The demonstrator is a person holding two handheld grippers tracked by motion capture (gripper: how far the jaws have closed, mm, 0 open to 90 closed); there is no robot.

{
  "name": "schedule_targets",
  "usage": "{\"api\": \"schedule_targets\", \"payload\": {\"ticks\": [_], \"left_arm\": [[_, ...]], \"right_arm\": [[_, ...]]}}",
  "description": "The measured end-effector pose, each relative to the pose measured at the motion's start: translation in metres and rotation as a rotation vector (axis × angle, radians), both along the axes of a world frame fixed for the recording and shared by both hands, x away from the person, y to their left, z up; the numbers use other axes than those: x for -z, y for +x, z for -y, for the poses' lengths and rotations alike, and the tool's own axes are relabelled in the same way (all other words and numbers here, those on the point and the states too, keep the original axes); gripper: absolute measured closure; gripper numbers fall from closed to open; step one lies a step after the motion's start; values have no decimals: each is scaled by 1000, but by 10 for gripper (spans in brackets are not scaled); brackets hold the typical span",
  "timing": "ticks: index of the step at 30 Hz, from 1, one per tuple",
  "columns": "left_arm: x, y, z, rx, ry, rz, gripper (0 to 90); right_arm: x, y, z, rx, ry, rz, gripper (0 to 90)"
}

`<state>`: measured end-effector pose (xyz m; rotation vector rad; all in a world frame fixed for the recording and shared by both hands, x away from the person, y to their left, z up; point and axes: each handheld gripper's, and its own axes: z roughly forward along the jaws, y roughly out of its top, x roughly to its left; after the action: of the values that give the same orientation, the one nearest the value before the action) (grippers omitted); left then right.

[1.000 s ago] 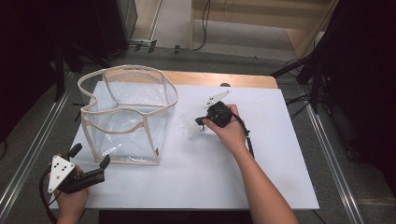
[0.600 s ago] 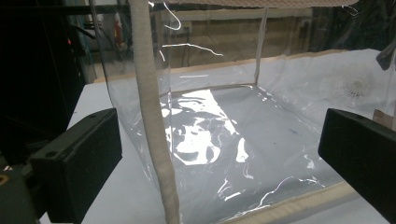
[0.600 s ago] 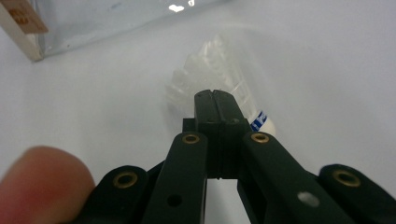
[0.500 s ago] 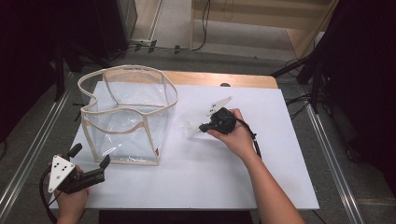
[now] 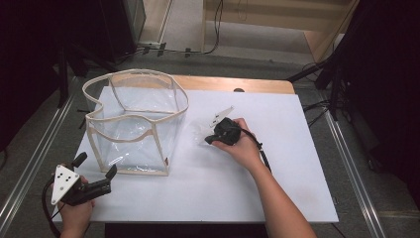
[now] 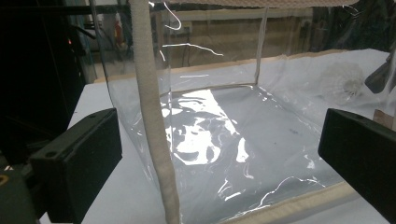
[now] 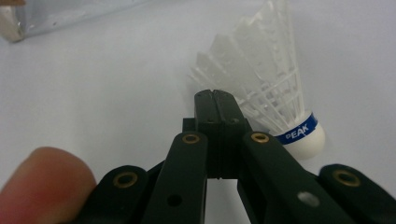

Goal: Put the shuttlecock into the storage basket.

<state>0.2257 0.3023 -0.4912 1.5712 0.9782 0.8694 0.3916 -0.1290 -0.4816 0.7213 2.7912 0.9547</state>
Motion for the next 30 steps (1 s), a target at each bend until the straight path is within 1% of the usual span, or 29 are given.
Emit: {"api": "schedule_targets", "payload": {"ticks": [1,4,5,8,12,15,17,21,24,28,30], "left_arm": [[0,0,0,0,0,0,3],[0,0,0,0,1,0,3],[0,0,1,0,0,1,3],[0,0,1,0,3,1,3],[0,0,1,-1,3,1,3],[0,0,1,0,3,1,3],[0,0,1,0,5,1,3],[0,0,1,1,4,1,3],[0,0,1,2,4,1,3],[0,0,1,2,4,1,3],[0,0,1,3,3,1,3]], "right_arm": [[-1,3,0,26,12,7,877],[-2,7,0,35,27,6,877],[-2,10,1,47,32,4,877],[-1,15,1,68,29,-10,877],[1,20,0,99,33,-11,878],[2,24,-1,103,26,-4,877],[1,27,-1,120,11,4,877],[0,32,1,150,19,7,878],[-1,35,3,164,37,0,878],[-5,34,8,169,38,1,877],[-9,32,11,174,18,24,877]]}}
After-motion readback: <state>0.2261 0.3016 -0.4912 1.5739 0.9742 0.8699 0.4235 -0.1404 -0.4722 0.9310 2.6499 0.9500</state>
